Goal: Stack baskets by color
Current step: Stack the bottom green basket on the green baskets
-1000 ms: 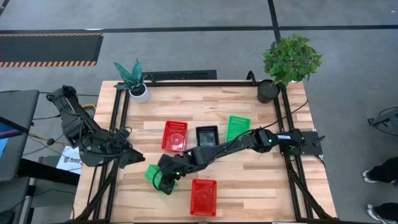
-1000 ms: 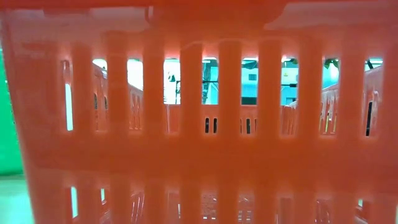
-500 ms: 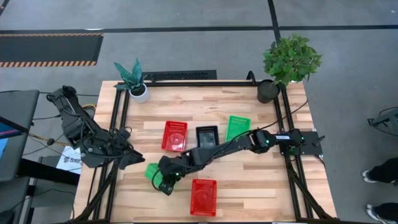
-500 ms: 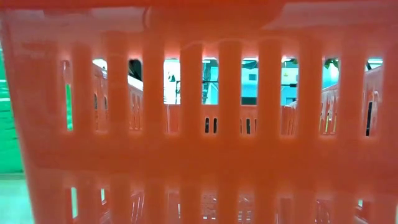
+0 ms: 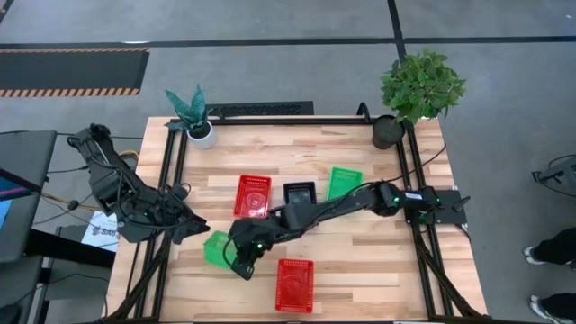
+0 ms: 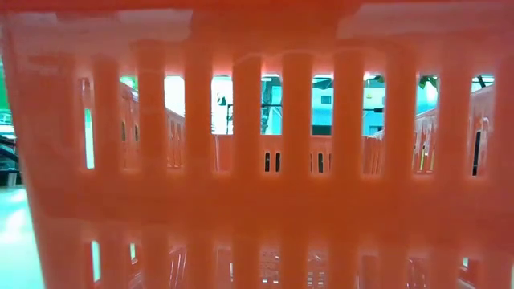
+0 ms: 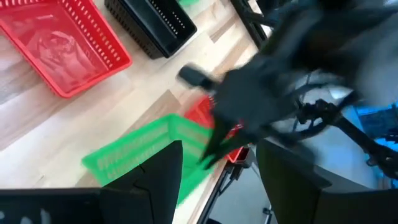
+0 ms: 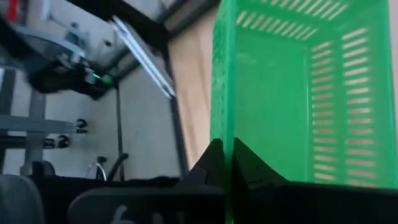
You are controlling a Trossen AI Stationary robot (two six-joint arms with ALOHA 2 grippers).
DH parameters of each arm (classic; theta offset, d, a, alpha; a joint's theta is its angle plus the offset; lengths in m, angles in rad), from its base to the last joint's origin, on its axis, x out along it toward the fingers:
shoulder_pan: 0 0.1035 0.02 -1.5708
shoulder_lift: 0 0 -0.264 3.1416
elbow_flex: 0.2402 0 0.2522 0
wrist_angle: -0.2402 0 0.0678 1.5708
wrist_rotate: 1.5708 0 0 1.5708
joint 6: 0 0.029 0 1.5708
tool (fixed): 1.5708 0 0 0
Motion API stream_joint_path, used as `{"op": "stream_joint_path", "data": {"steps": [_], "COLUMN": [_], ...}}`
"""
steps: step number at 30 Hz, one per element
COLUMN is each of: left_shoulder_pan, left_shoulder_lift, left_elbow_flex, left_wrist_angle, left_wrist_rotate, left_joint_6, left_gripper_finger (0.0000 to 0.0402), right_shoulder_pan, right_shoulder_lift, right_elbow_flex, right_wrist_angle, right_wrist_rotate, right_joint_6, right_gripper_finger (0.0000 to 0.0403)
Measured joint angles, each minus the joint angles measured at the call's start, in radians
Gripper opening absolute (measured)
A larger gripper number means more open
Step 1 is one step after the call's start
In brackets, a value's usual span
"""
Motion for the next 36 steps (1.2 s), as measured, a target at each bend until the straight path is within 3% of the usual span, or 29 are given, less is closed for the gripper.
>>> {"op": "stream_joint_path", "data": {"steps": [3,7,14,18,23,27,30,36], "left_shoulder_pan": [0.000,0.000,0.000,0.000,0.000,0.000,0.000,0.005], "left_shoulder_lift": [-0.001,-0.002,-0.002,-0.002,-0.001,0.002,0.006,0.007], "left_elbow_flex": [0.000,0.000,0.000,0.000,-0.001,-0.001,-0.001,-0.001], "left_wrist_angle": [0.000,0.002,0.002,0.003,0.003,0.005,0.002,0.001], "left_wrist_rotate": [-0.001,-0.007,-0.071,-0.124,-0.159,-0.157,-0.152,-0.154], "left_joint_6": [0.000,-0.005,0.000,0.011,0.021,0.021,0.021,0.029], "left_gripper_finger": [0.0193,0.0193,0.0193,0.0193,0.0193,0.0193,0.0193,0.0193], "right_shoulder_pan": [-0.003,-0.003,0.010,0.015,-0.006,-0.016,-0.013,-0.008], "right_shoulder_lift": [-0.056,-0.128,-0.300,-0.355,-0.456,-0.557,-0.641,-0.743], "right_elbow_flex": [0.001,-0.003,0.000,-0.007,-0.164,-0.400,-0.550,-0.773], "right_wrist_angle": [-0.012,-0.175,-0.710,-0.988,-0.972,-0.915,-0.988,-0.917], "right_wrist_rotate": [0.039,0.146,0.466,0.590,0.641,0.664,0.659,0.705], "right_joint_6": [-0.024,-0.048,0.021,0.202,0.358,0.446,0.601,0.875], "right_gripper_finger": [0.0005,0.0004,0.0003,0.0006,0.0003,0.0006,0.0009,0.0003]}}
